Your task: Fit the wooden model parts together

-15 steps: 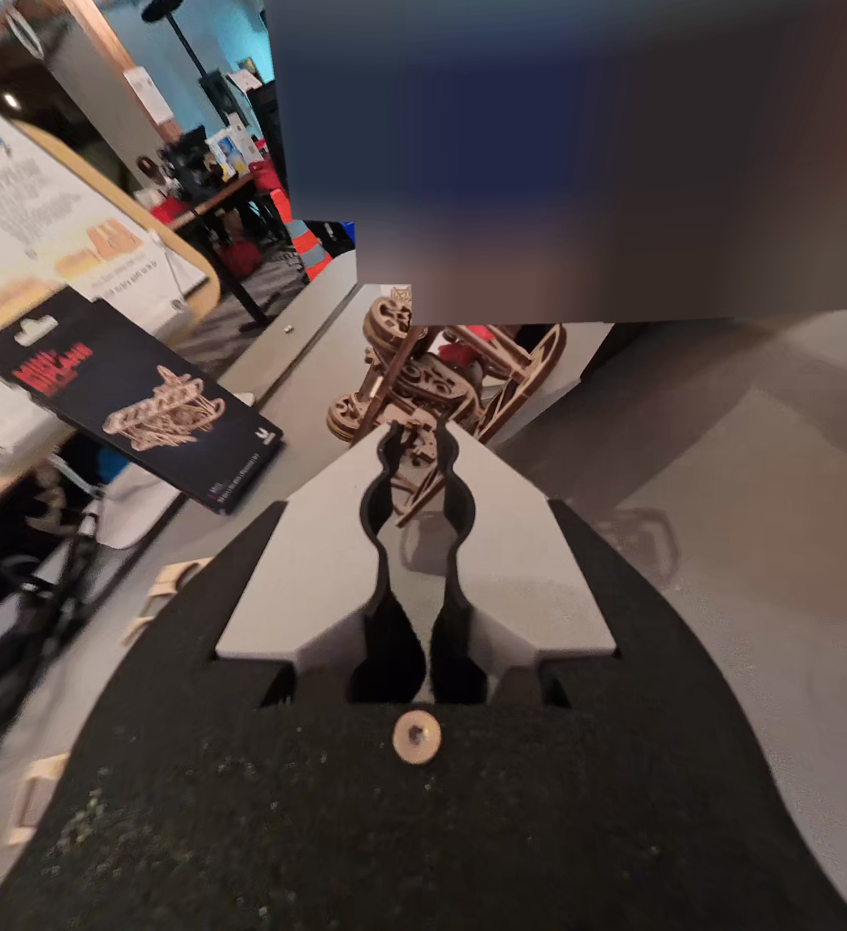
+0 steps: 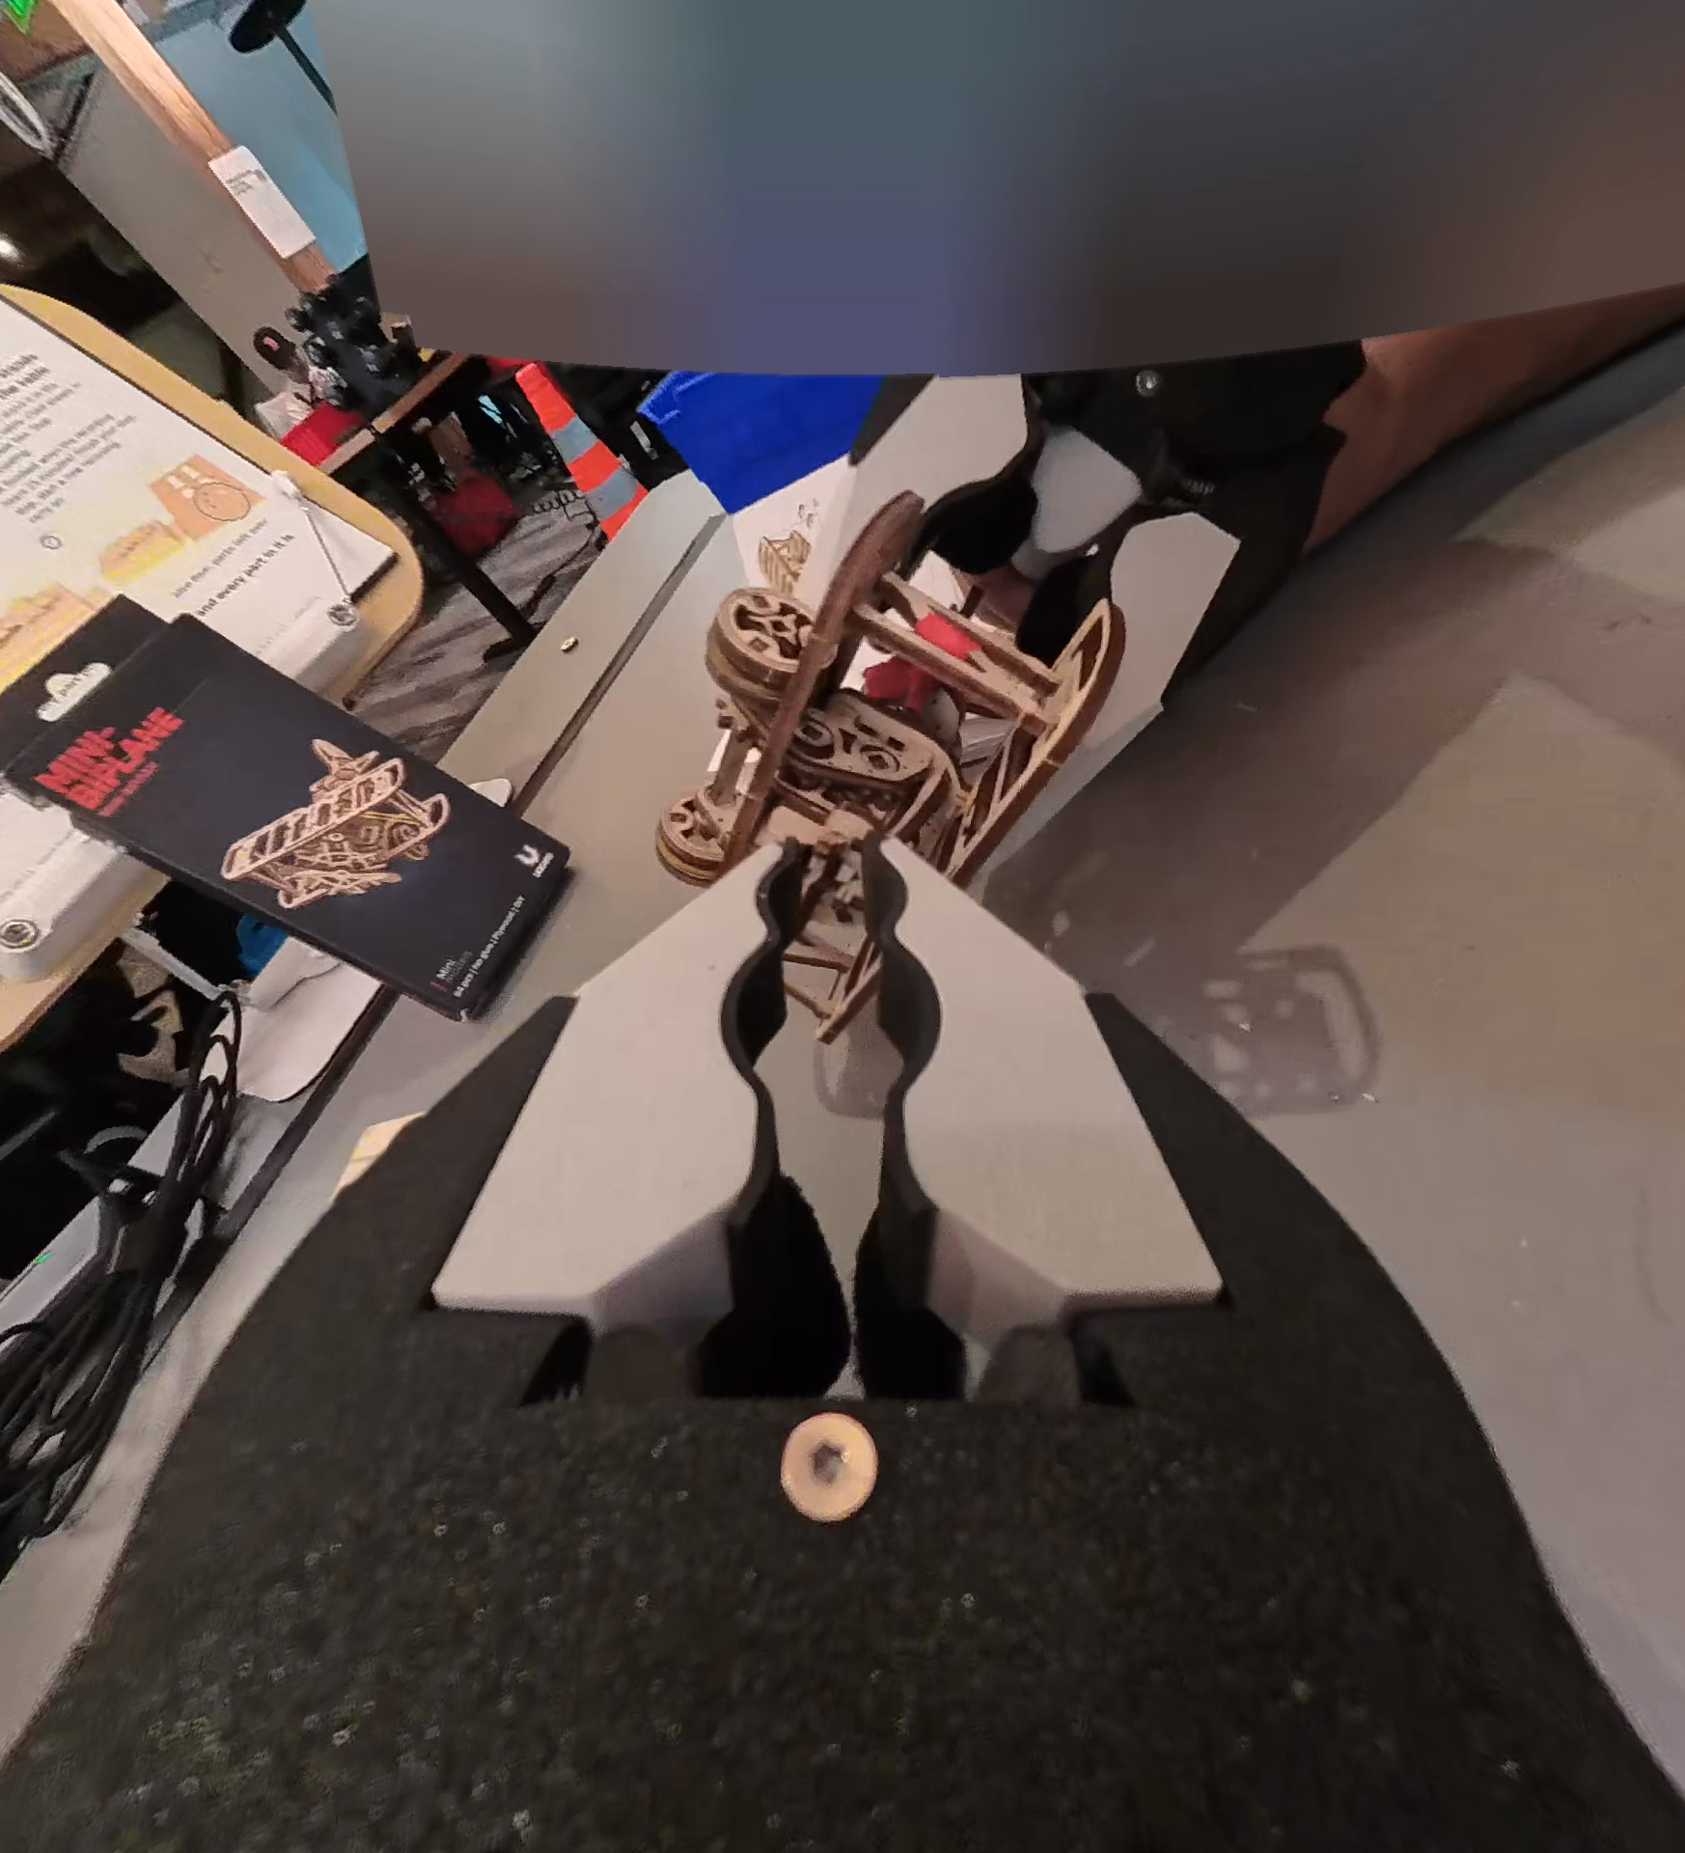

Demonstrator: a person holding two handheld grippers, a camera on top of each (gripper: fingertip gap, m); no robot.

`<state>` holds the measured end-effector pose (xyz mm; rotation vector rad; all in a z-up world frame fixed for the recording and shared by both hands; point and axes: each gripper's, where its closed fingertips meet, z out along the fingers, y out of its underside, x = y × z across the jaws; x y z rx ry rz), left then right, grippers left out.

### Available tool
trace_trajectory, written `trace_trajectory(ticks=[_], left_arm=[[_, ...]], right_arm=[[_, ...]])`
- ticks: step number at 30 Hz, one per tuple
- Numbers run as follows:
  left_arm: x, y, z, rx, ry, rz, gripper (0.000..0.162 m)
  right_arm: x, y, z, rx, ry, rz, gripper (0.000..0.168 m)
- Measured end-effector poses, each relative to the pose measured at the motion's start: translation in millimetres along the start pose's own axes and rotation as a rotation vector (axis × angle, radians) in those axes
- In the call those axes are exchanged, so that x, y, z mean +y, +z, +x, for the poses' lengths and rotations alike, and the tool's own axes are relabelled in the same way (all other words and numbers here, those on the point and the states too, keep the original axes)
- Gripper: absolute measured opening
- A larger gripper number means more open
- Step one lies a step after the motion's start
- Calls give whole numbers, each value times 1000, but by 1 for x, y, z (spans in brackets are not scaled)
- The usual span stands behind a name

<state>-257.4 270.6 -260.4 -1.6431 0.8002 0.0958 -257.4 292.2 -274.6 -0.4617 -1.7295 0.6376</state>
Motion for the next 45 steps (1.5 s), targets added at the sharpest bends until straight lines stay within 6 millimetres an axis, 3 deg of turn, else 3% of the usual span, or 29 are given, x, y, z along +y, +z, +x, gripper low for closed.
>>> trace_trajectory(ticks=[1, 21, 30, 45], left_arm=[[1, 1, 1, 3, 3, -5, 8], [5, 2, 1, 8, -11, -10, 0], [3, 1, 4, 39, -65, 65, 0], [10, 1, 6, 45, 34, 87, 0]], right_arm=[[0, 0, 0, -1, -2, 0, 53], [1, 1, -4, -16, -19, -7, 53], [1, 0, -7, -89, 72, 29, 53], [3, 1, -11, -137, 126, 45, 53]])
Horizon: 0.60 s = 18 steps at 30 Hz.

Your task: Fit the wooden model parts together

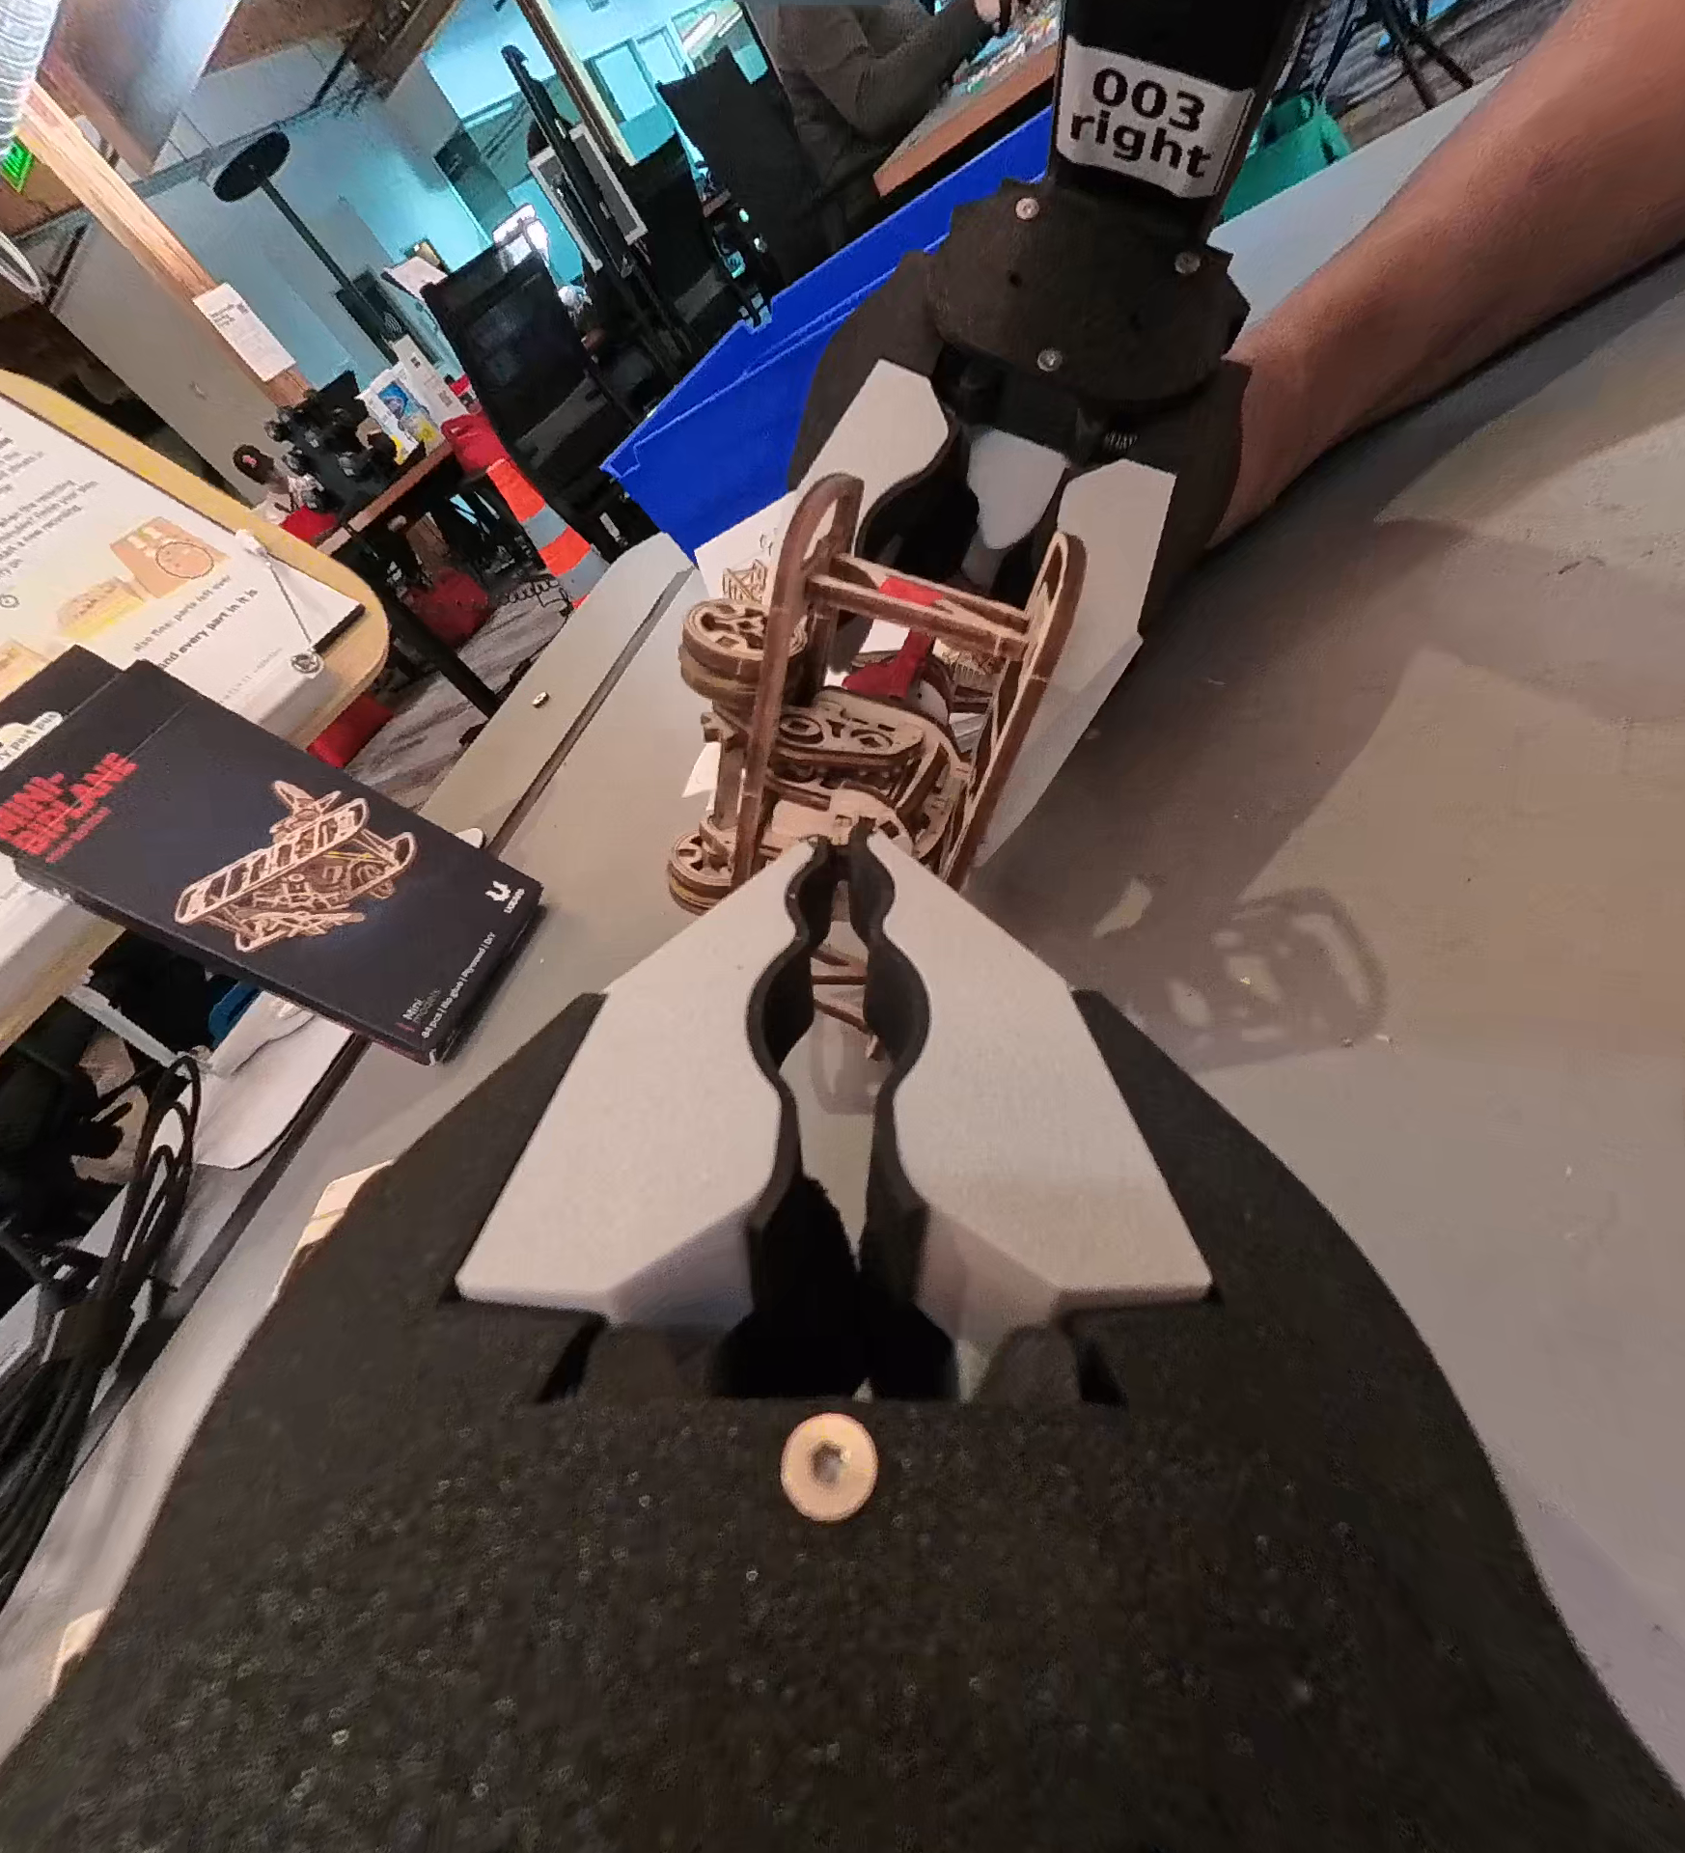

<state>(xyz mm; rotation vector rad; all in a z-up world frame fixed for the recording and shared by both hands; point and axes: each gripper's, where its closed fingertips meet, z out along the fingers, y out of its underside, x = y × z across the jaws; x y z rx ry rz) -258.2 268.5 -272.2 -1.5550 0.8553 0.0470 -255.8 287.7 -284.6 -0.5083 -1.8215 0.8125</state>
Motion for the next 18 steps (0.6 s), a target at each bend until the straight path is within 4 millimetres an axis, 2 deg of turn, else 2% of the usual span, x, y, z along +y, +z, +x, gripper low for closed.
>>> trace_trajectory(ticks=[9, 15, 18], left_arm=[[0, -3, 4, 49, 106, 28, 0], [-6, -1, 5, 61, 292, 30, 0], [-9, -1, 7, 76, 314, 53, 0]], right_arm=[[-2, 1, -3, -9, -19, 11, 53], [-2, 0, -2, -16, -3, 16, 53], [-2, 1, -3, -19, -13, 19, 53]])
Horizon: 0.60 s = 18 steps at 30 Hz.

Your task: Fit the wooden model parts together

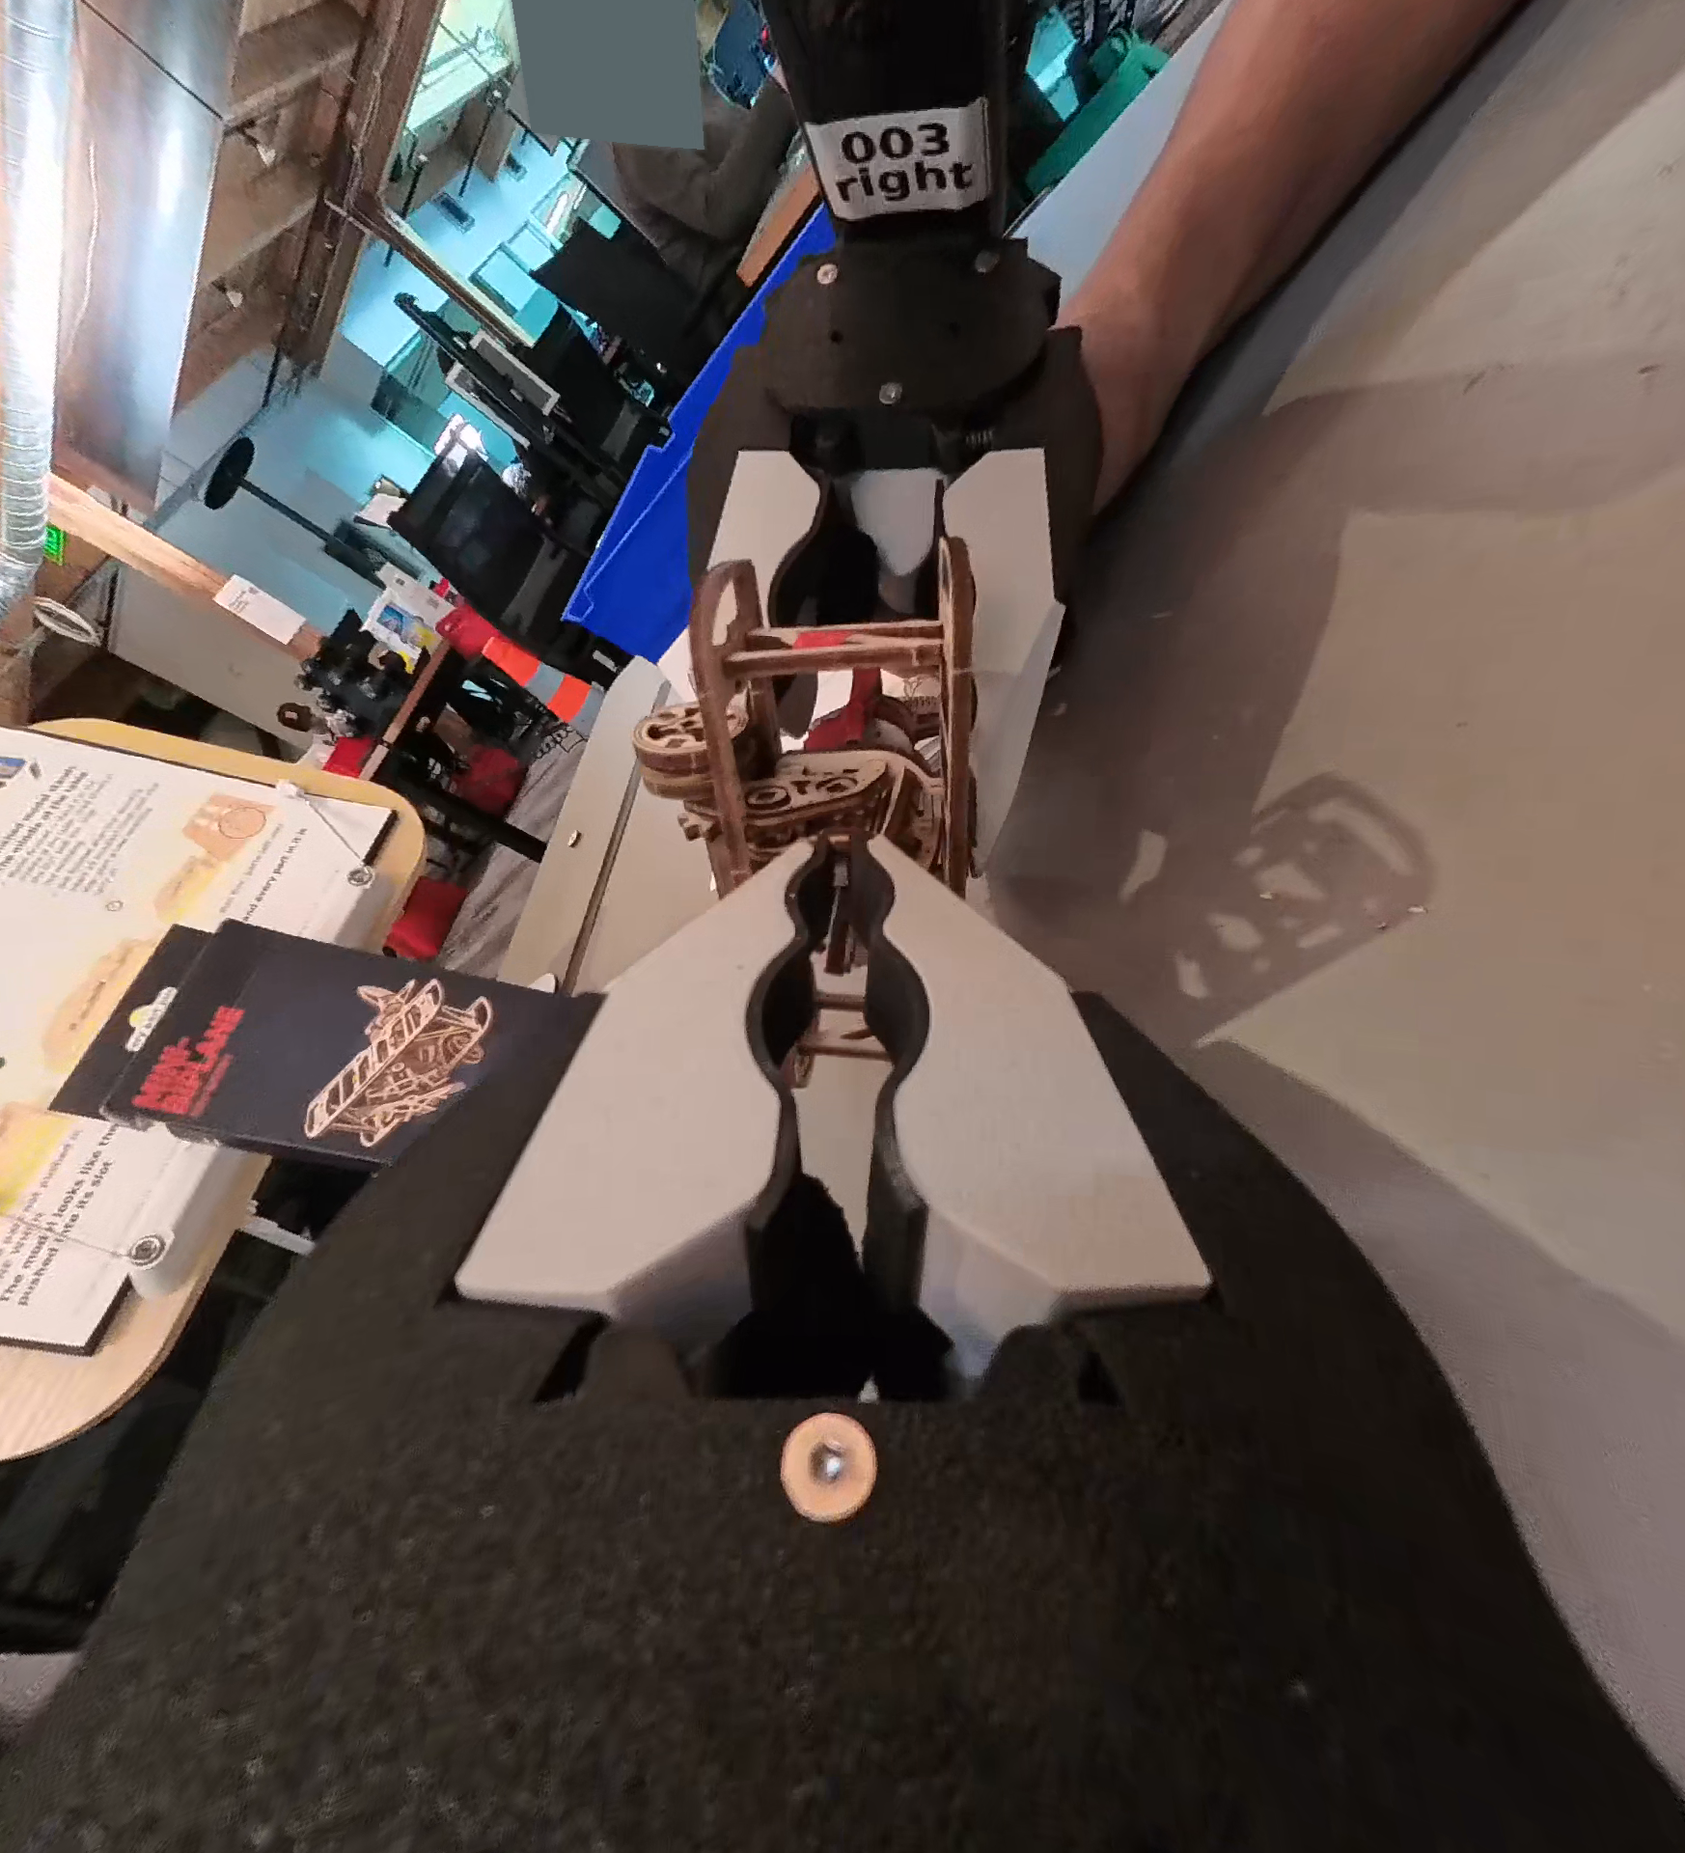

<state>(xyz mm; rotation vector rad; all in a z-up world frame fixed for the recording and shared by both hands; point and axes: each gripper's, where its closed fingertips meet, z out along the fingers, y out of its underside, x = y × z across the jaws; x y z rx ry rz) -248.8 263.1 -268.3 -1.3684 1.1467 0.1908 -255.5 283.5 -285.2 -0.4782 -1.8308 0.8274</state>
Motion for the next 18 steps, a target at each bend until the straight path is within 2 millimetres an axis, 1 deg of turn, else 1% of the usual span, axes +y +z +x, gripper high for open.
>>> trace_trajectory(ticks=[6, 10, 18], left_arm=[[13, -3, 0, 30, -18, -28, 0], [9, -4, 1, 59, -22, 26, 0], [3, -3, -2, 94, -101, 146, 0]], right_arm=[[0, 0, 1, 1, 10, 0, 53], [1, 0, 1, 1, 16, 1, 53], [2, 0, 2, -2, 27, 1, 53]])
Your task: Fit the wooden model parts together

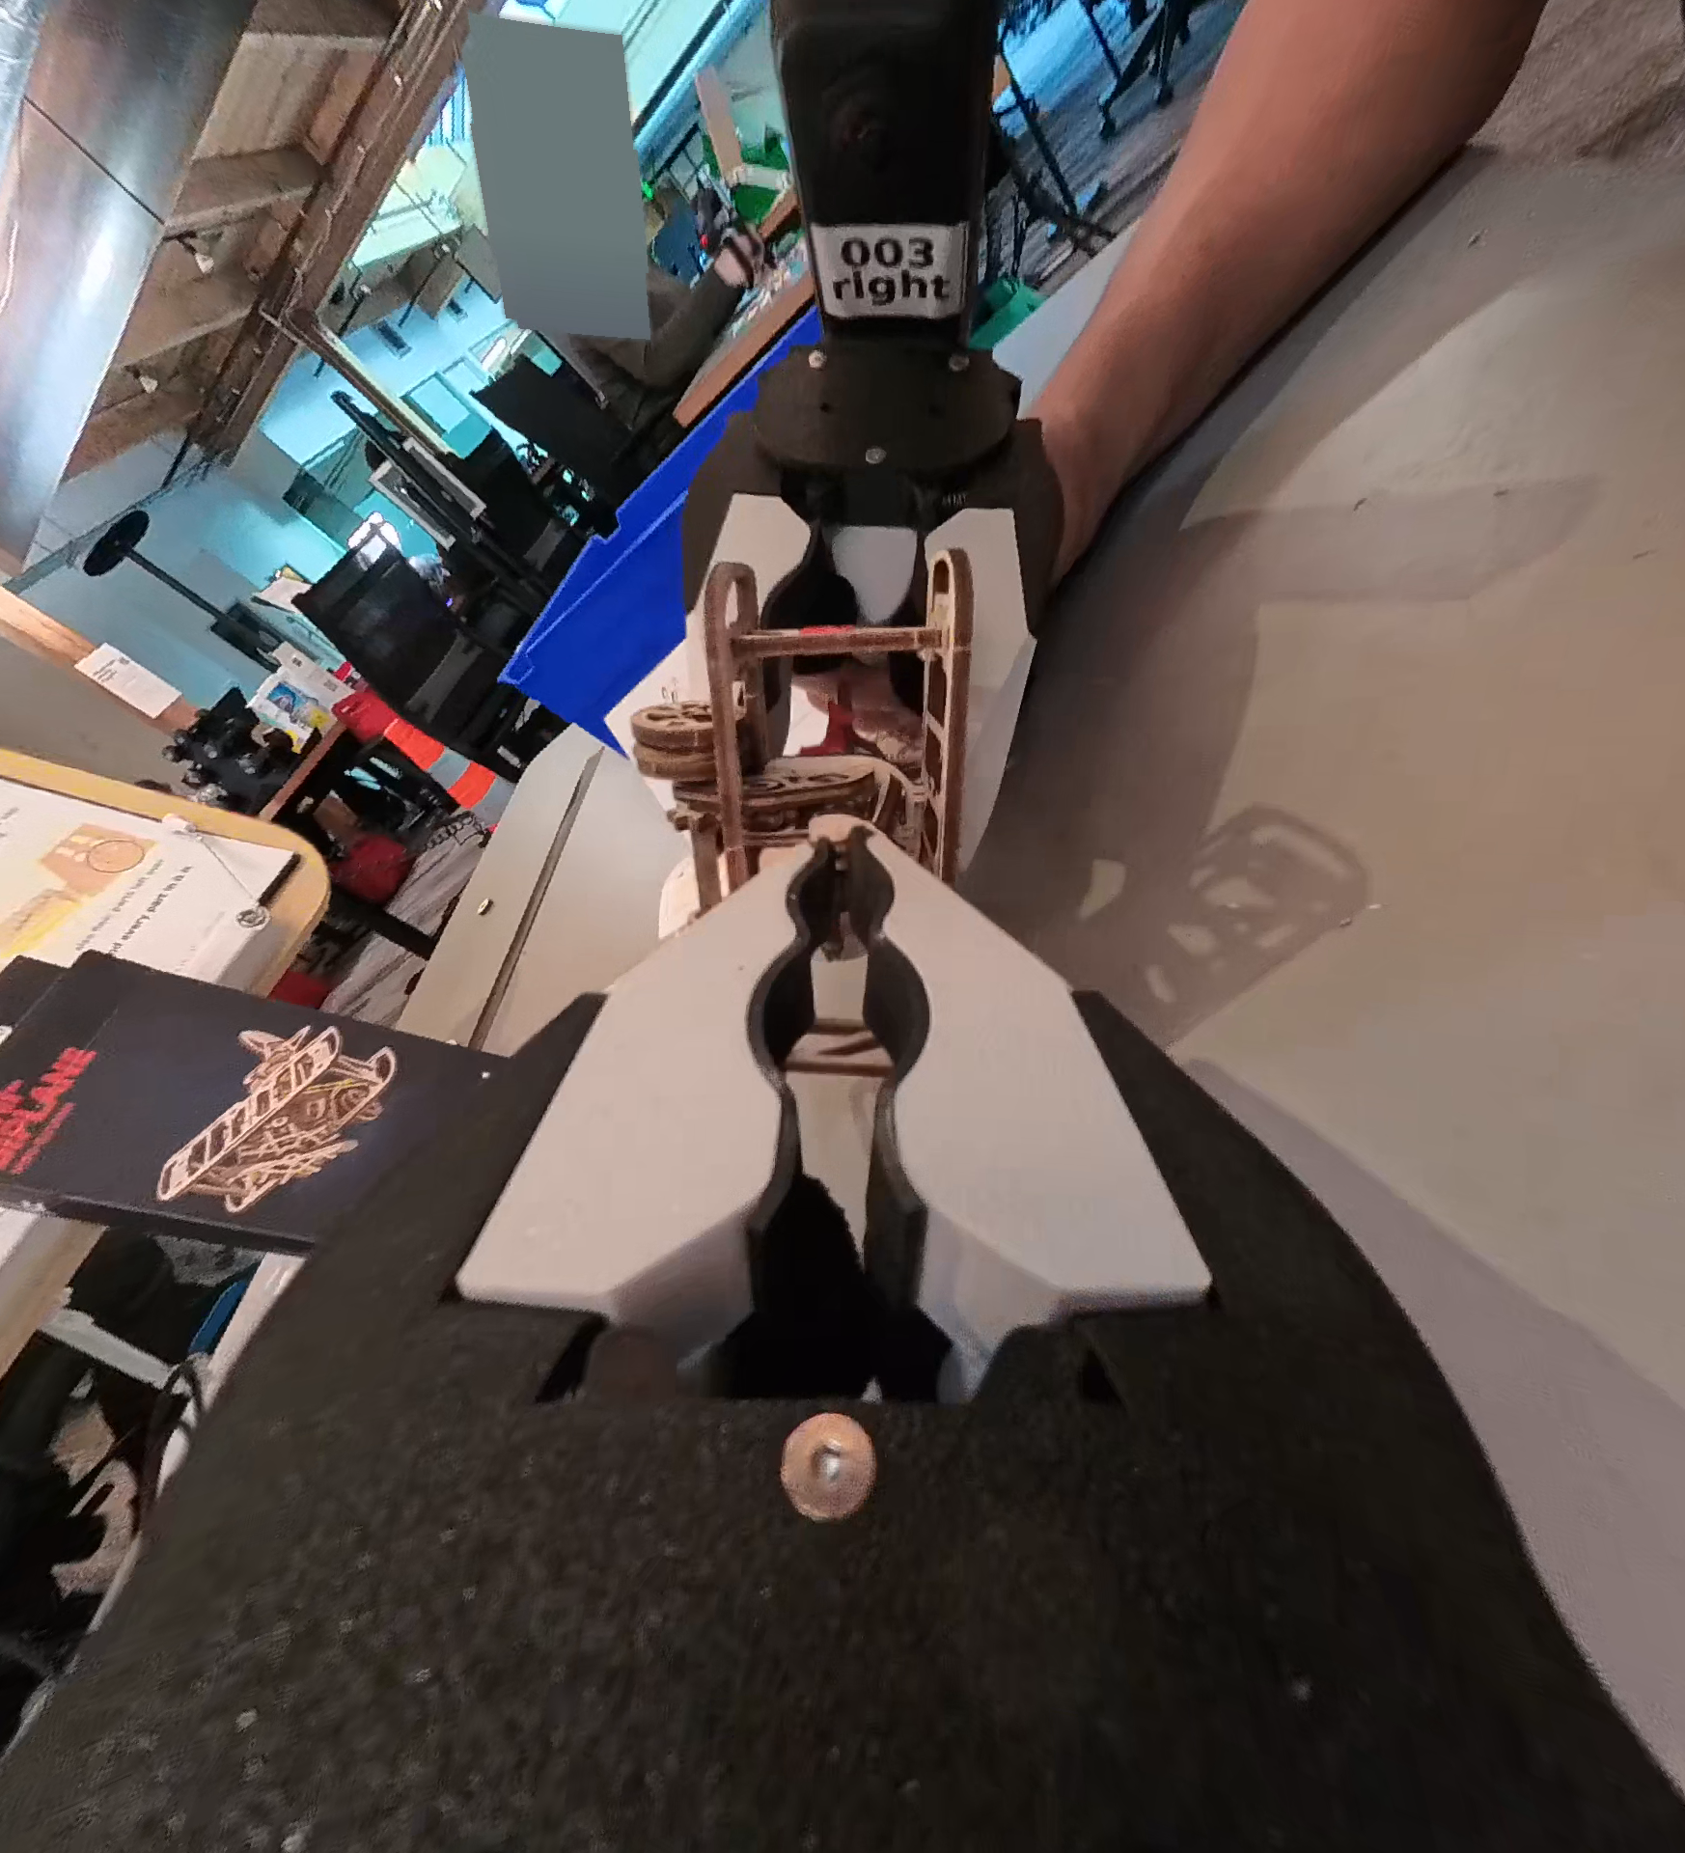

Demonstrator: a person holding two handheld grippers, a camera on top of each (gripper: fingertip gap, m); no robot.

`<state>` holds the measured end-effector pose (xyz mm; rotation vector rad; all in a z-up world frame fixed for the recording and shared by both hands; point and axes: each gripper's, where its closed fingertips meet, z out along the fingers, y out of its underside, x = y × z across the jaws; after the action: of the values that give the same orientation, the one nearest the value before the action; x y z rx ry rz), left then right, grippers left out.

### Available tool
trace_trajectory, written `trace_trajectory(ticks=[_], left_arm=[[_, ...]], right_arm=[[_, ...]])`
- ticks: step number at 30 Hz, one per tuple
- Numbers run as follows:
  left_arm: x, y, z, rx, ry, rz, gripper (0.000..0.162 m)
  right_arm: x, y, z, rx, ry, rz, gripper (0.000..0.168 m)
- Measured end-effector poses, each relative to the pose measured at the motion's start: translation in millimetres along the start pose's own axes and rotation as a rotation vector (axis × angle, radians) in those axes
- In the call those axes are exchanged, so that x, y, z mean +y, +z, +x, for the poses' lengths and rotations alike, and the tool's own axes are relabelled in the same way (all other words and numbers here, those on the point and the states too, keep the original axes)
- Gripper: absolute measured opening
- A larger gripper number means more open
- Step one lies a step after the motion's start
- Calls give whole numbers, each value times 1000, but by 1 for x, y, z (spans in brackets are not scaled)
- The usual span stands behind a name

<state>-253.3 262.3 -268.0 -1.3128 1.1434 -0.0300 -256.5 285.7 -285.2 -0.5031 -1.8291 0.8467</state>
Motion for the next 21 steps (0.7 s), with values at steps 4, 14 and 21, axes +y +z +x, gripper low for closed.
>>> trace_trajectory(ticks=[4, 14, 21], left_arm=[[1, -1, -4, -6, -26, 30, 0], [5, -2, -5, -13, -16, 32, 0], [4, -1, -4, 5, -21, 33, 0]], right_arm=[[1, 0, 1, 1, 7, 0, 53], [0, 0, 1, -2, 10, 2, 53], [0, 0, 1, -2, 11, 2, 53]])
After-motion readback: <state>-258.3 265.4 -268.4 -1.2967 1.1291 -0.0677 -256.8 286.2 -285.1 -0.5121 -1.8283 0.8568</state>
